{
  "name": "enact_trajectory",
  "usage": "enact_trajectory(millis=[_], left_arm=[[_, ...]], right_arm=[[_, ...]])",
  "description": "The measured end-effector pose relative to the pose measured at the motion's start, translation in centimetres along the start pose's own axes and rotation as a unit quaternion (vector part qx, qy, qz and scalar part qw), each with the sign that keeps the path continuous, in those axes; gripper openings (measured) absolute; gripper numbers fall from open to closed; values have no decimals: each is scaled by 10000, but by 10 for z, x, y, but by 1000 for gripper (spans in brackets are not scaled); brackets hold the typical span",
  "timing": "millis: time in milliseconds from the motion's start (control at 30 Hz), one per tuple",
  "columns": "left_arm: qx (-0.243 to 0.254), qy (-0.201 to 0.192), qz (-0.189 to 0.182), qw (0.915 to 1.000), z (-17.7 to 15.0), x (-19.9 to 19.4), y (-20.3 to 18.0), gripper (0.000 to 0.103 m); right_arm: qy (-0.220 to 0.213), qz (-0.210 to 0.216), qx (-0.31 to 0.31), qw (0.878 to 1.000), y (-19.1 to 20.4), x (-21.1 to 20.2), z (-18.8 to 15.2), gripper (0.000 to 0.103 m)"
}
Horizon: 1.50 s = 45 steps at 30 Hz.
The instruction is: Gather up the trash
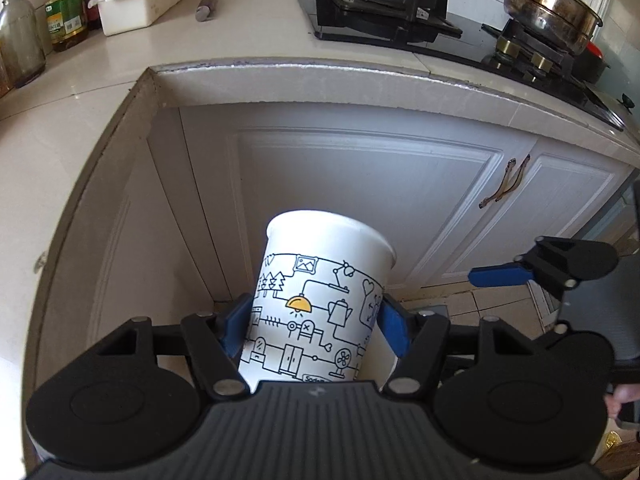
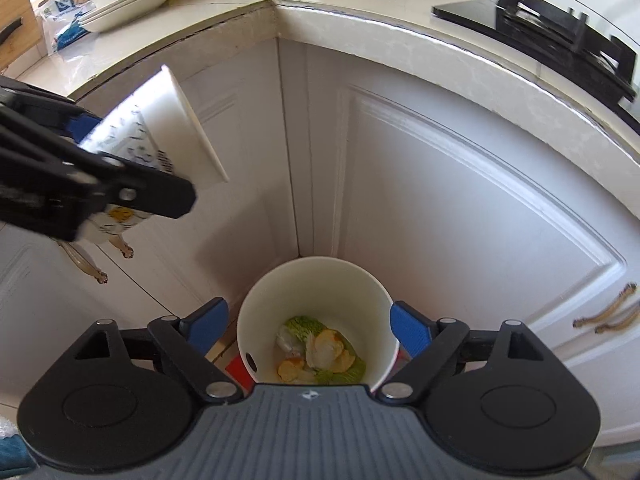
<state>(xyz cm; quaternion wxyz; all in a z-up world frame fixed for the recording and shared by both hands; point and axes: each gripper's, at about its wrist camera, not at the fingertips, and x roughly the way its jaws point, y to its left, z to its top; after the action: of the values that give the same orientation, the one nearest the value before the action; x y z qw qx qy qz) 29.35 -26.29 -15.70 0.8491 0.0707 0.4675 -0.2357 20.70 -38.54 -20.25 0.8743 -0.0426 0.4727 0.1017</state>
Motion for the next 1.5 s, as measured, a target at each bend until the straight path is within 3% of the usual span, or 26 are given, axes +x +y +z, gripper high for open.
enact_trajectory(millis=[233, 267, 333, 433, 733, 833, 1000, 1500], left_arm=[[-44, 236, 119, 9996, 4, 48, -11, 69], [-59, 274, 107, 9995, 4, 53, -12, 72], [-62, 289, 154, 9994, 5, 60, -14, 88], [-59, 256, 258, 9993, 7, 63, -17, 91], [118, 222, 522, 9983, 3, 28, -26, 94], [-4, 329, 778, 9964, -3, 7, -26, 95], [-252, 669, 763, 9945, -14, -21, -18, 98], [-456, 782, 940, 9914, -37, -68, -4, 101]], right_arm=[[-42, -182, 298, 9994, -12, -19, -14, 93], [-52, -203, 344, 9992, -14, -21, -16, 94], [-51, -236, 424, 9988, -17, -23, -18, 96], [-56, -275, 523, 9982, -20, -27, -21, 96], [175, -648, 866, 9940, -19, -30, -13, 101], [335, -854, 1097, 9897, -18, -31, -11, 103], [557, -1135, 1498, 9806, -12, -40, -9, 103], [395, -1158, 1749, 9769, 31, -81, -3, 103]])
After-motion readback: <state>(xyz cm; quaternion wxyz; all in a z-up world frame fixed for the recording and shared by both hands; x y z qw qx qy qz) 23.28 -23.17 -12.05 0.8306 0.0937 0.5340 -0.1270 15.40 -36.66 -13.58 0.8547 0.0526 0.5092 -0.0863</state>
